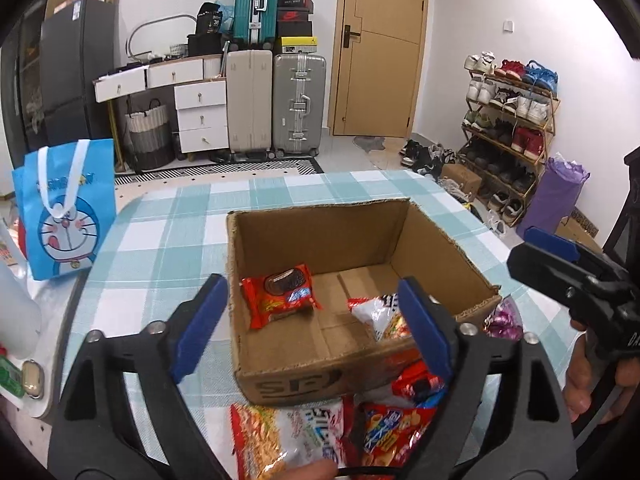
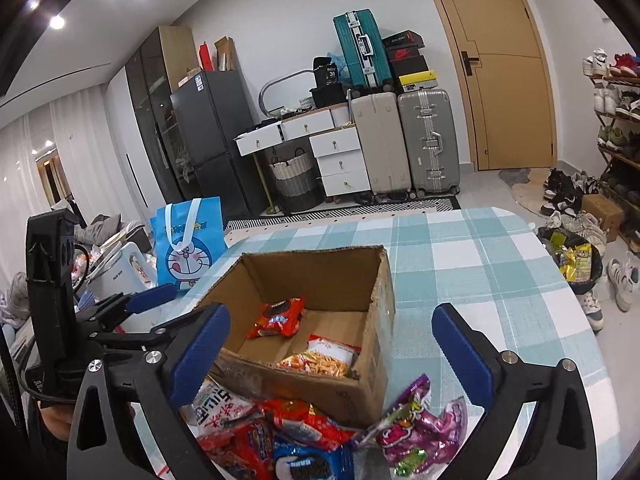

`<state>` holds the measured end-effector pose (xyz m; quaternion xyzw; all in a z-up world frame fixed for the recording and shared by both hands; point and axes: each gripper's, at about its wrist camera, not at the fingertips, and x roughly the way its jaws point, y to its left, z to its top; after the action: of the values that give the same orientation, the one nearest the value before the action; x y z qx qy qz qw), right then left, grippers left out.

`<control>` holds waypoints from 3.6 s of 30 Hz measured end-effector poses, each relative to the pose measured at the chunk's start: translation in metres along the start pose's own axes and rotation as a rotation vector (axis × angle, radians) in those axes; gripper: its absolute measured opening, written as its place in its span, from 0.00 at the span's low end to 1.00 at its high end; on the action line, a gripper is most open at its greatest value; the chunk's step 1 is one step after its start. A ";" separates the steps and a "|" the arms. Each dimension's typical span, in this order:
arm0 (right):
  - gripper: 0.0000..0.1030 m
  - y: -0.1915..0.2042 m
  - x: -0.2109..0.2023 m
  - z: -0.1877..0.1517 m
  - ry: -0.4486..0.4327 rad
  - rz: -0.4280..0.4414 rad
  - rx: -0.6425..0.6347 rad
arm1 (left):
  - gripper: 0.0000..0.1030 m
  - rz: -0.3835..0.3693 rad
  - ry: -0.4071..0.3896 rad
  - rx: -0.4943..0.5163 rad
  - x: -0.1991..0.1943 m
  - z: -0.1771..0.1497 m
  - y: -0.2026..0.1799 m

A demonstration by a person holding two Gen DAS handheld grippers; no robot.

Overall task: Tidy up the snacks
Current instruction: 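Move both open tools back to the snack pile, then grasp the white red-edged packet with the left tool while the right tool grasps the purple candy bag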

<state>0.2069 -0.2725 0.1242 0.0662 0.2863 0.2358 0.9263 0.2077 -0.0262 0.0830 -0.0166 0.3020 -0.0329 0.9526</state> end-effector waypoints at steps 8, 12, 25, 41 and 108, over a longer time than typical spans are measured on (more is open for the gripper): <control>0.99 0.003 -0.012 -0.026 0.029 -0.012 0.005 | 0.99 0.038 -0.017 0.026 -0.039 -0.026 0.000; 0.99 0.004 -0.018 -0.039 0.040 -0.015 0.005 | 0.99 0.045 -0.018 0.024 -0.056 -0.040 0.005; 0.99 0.005 -0.050 -0.072 0.050 -0.034 -0.003 | 0.99 0.080 -0.021 0.013 -0.098 -0.083 0.015; 0.99 0.013 -0.060 -0.111 0.123 -0.028 0.009 | 0.99 0.095 0.020 -0.010 -0.124 -0.120 0.026; 0.71 0.079 -0.008 -0.163 0.333 0.113 -0.064 | 0.99 0.064 0.123 -0.031 -0.104 -0.175 0.026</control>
<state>0.0784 -0.2087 0.0139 0.0124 0.4240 0.3040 0.8530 0.0237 0.0057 -0.0018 -0.0195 0.3609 0.0014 0.9324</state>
